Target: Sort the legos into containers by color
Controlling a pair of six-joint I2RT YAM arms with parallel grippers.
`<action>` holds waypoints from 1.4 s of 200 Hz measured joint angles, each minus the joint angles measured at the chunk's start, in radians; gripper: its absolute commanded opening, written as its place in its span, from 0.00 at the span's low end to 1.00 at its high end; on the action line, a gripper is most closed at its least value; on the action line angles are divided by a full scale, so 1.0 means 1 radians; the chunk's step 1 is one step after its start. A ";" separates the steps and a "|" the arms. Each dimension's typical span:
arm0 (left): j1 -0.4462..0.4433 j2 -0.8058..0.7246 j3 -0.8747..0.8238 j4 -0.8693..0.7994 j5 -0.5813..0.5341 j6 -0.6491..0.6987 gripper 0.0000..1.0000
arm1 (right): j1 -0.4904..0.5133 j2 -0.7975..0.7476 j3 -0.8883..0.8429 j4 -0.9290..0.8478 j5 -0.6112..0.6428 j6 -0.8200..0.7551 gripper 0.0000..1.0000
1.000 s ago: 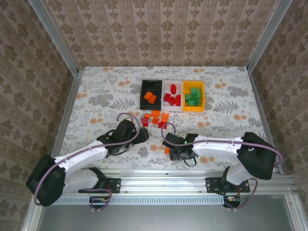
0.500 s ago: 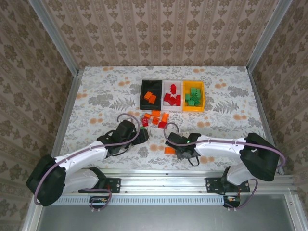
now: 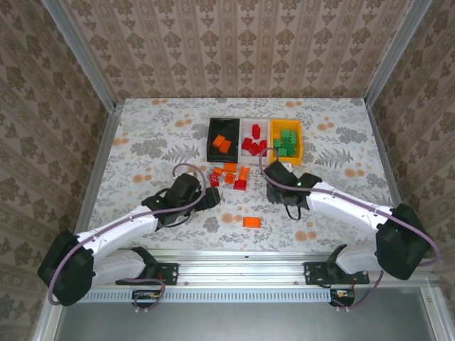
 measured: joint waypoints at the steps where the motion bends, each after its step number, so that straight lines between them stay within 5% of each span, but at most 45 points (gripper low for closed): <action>1: 0.000 -0.002 0.000 0.000 0.000 0.000 0.95 | -0.002 0.002 0.002 0.001 0.000 -0.002 0.27; 127: 0.043 -0.223 -0.163 -0.045 -0.042 -0.087 0.98 | -0.258 0.204 0.221 0.152 -0.116 -0.133 0.27; 209: 0.046 -0.152 -0.206 0.020 -0.032 -0.124 0.99 | -0.416 0.392 0.454 0.137 -0.154 -0.185 0.28; 236: 0.046 -0.114 -0.206 0.046 -0.018 -0.124 0.99 | -0.438 0.551 0.624 0.103 -0.176 -0.208 0.34; 280: 0.046 -0.109 -0.206 0.050 -0.010 -0.124 0.99 | -0.442 0.630 0.698 0.043 -0.161 -0.236 0.63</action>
